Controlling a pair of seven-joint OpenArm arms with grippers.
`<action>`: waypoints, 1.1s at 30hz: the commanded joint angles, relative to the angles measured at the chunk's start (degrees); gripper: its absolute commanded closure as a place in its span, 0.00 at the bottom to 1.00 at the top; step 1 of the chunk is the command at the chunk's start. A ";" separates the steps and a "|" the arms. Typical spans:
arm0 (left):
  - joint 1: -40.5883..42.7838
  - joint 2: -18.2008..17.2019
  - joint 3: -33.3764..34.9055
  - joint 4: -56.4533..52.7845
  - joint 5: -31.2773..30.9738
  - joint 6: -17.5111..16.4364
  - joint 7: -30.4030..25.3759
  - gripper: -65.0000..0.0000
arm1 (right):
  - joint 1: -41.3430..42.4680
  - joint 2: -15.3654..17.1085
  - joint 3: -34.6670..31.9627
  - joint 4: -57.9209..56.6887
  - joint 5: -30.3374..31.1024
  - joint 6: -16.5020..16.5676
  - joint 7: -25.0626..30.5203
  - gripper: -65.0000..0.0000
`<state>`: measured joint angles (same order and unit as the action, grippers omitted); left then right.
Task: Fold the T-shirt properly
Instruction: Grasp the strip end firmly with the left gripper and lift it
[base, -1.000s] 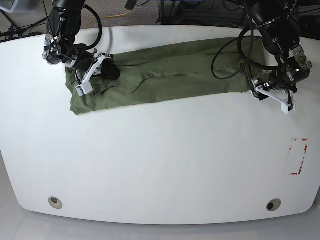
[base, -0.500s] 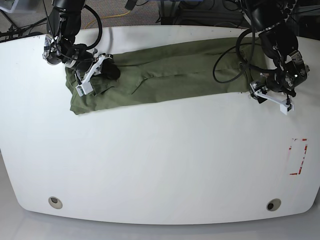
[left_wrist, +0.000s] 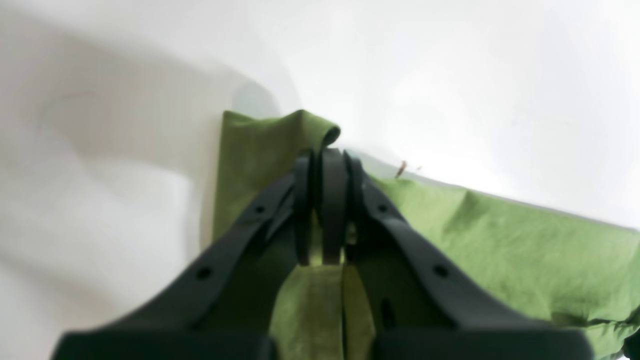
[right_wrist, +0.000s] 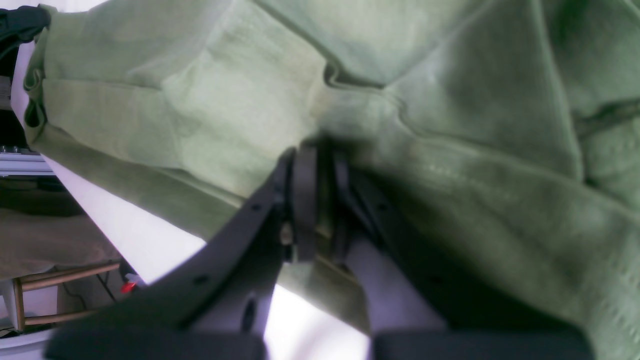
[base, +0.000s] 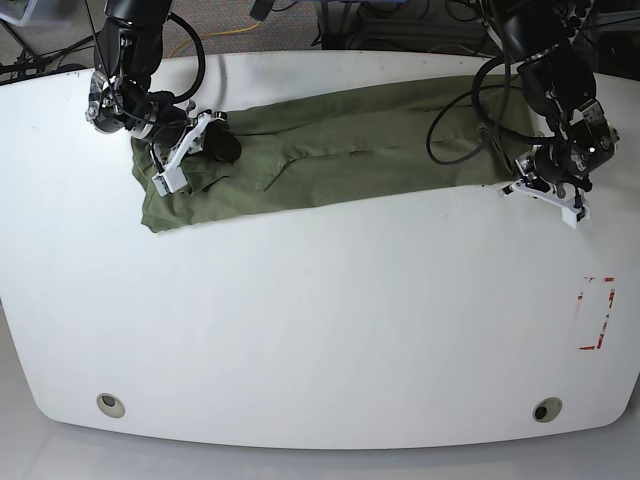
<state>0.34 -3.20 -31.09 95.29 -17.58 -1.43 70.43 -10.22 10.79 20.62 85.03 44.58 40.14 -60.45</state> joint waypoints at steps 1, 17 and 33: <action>-0.21 -0.53 0.01 1.11 -0.48 0.07 -0.76 1.00 | 0.33 0.51 0.17 0.37 -1.46 -0.14 -0.79 0.95; 1.82 -0.18 -2.62 2.52 -0.92 -0.28 -0.94 1.00 | 0.33 0.51 0.17 0.37 -1.46 -0.14 -0.79 0.95; 5.60 -0.27 4.41 15.26 -0.92 -15.23 3.28 1.00 | 0.33 0.51 0.17 0.37 -1.46 -0.14 -0.79 0.95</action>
<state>6.07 -2.92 -26.70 108.99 -18.31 -15.05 72.77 -10.22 10.76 20.62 85.01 44.40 40.14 -60.40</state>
